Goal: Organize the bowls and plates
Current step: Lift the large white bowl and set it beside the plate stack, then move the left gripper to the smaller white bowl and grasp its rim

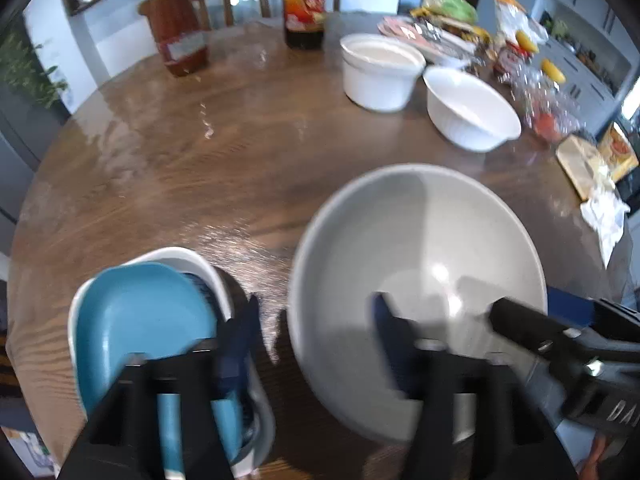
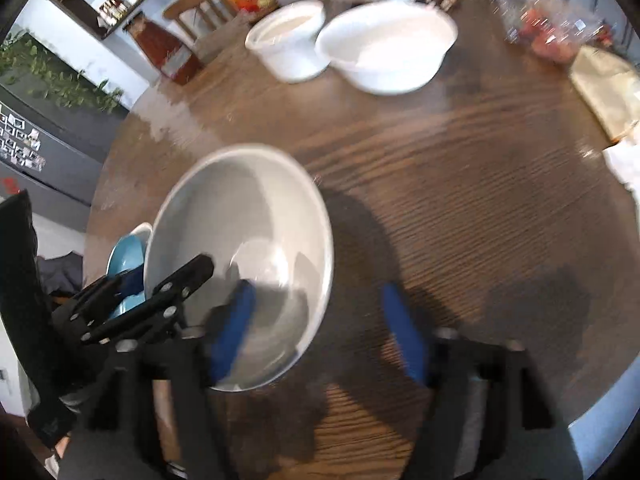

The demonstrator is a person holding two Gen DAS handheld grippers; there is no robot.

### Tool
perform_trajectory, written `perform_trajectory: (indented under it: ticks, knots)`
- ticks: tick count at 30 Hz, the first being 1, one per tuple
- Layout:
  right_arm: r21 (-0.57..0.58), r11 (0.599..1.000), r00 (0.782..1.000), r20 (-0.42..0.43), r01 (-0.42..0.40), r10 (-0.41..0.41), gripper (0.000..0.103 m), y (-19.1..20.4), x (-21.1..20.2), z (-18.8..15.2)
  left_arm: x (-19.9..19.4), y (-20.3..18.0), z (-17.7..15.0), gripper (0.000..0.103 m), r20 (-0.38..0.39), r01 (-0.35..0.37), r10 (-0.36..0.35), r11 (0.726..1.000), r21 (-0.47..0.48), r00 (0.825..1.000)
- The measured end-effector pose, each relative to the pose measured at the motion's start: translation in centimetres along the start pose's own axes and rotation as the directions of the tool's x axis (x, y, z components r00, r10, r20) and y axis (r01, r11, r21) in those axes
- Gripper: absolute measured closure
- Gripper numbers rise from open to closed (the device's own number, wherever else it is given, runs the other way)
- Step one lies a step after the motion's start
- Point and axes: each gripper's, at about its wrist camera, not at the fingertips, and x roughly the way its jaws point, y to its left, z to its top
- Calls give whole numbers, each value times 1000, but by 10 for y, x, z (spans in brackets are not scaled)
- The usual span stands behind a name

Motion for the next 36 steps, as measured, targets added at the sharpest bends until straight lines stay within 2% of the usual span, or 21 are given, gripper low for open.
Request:
perform_trajectory:
  ticks: [1, 8, 13, 18, 22, 26, 32, 36]
  knots:
    - [-4, 1000, 1000, 14, -1, 1, 31, -1, -5, 1, -5, 4, 0, 26, 16, 1, -1, 1000, -9, 1000]
    - [64, 998, 995, 94, -23, 17, 31, -33, -35, 8, -37, 36, 7, 25, 78, 16, -7, 992, -123, 997]
    - [80, 997, 990, 139, -18, 7, 31, -56, -55, 16, -55, 36, 14, 24, 113, 40, -23, 988, -148, 993]
    - [53, 998, 985, 171, -17, 8, 31, -76, -77, 25, -64, 10, 29, 24, 118, 75, -60, 988, -131, 991]
    - [36, 999, 976, 219, -4, -4, 31, -95, -99, 43, -70, -23, 50, 24, 133, 47, -37, 996, -71, 990]
    - [23, 1000, 964, 266, 6, -12, 31, -109, -118, 63, -79, -52, 81, 24, 161, 64, -55, 997, -49, 985]
    - [-69, 997, 949, 315, 29, -5, 31, -109, -140, 110, -97, -91, 127, 22, 262, 42, -37, 999, -16, 964]
    - [-128, 991, 941, 339, 46, 0, 29, -105, -146, 141, -77, -98, 151, 21, 247, 3, 15, 997, -72, 969]
